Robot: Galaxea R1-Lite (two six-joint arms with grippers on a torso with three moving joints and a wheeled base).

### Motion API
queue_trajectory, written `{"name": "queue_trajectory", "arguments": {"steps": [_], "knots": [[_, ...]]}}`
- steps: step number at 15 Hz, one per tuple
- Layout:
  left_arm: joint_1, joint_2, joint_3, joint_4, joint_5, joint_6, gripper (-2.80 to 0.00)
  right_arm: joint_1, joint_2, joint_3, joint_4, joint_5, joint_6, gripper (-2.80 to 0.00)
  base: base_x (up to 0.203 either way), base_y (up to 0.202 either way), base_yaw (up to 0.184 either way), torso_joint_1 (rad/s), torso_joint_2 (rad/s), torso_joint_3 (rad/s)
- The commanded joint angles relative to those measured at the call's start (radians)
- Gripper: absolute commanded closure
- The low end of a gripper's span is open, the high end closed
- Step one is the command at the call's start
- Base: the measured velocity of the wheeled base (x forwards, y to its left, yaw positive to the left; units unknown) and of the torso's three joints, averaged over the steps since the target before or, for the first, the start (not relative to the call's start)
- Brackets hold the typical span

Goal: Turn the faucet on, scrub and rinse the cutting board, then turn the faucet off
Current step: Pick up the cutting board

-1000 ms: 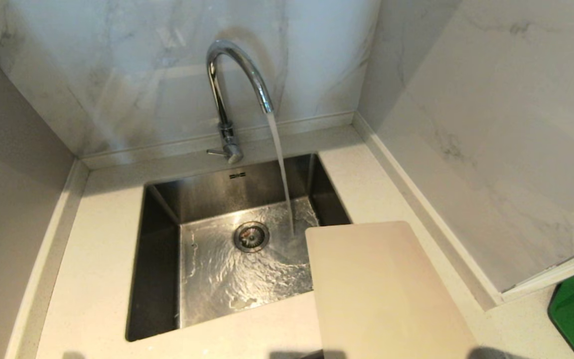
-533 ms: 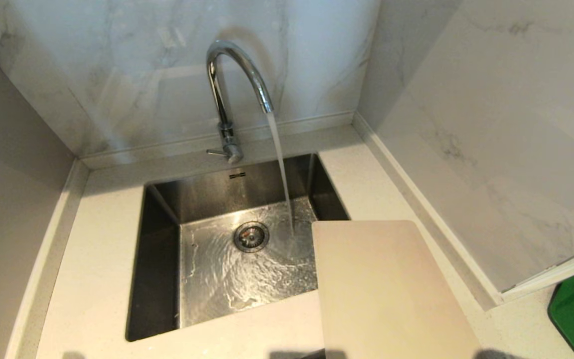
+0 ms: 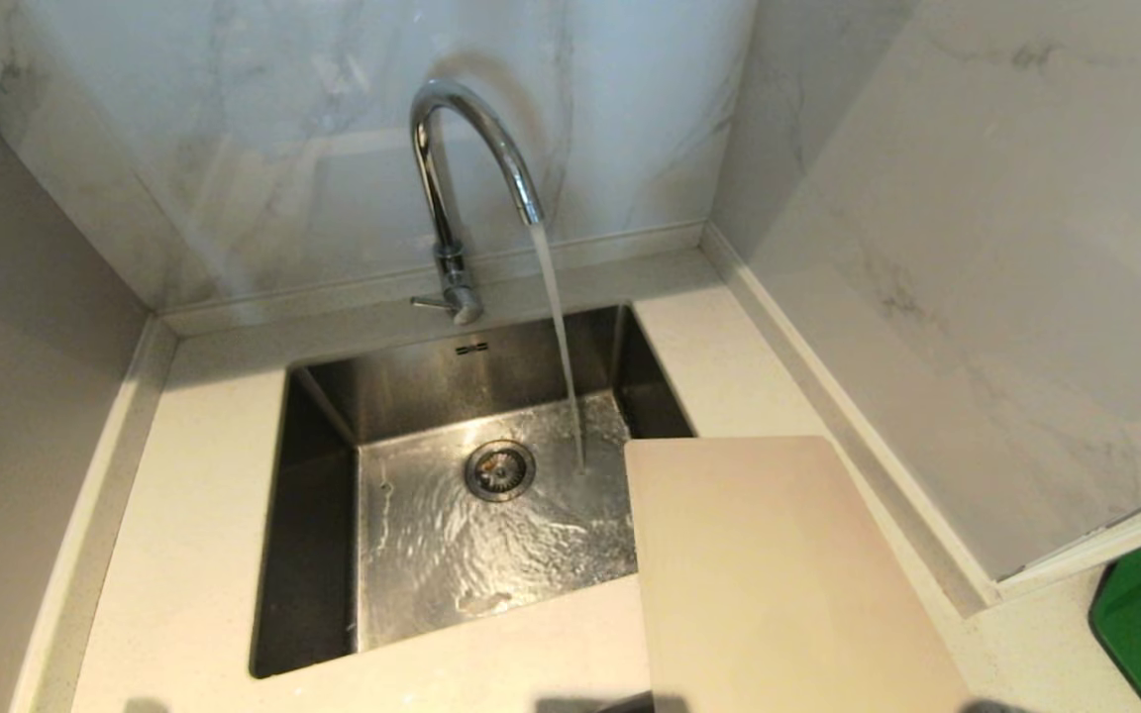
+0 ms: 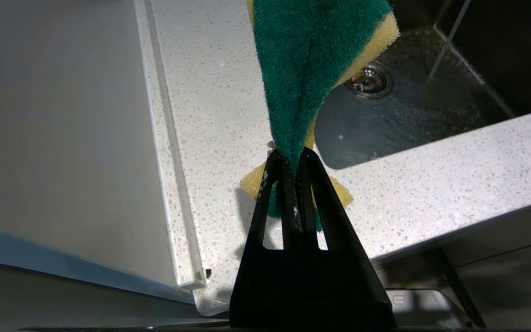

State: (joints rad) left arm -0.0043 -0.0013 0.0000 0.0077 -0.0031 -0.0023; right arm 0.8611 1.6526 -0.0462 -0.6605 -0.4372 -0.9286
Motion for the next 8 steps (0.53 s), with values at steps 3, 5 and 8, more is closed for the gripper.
{"name": "queue_trajectory", "arguments": {"steps": [3,5,8], "knots": [[0.000,0.001,0.000,0.000,0.000,-0.001,0.00,-0.036,-0.044,-0.046,0.021,-0.025,-0.146,0.00,0.000,0.000,0.000,0.000,0.00,0.000],[0.000,0.001,0.000,0.000,0.000,-0.001,0.00,-0.090,-0.111,-0.108,0.125,-0.024,-0.250,0.00,0.000,0.000,0.000,0.000,0.00,0.000],[0.000,0.001,0.000,0.000,0.000,-0.001,0.00,-0.138,-0.218,-0.303,0.455,-0.022,-0.318,0.00,0.000,0.000,0.000,0.000,0.00,0.000]]}}
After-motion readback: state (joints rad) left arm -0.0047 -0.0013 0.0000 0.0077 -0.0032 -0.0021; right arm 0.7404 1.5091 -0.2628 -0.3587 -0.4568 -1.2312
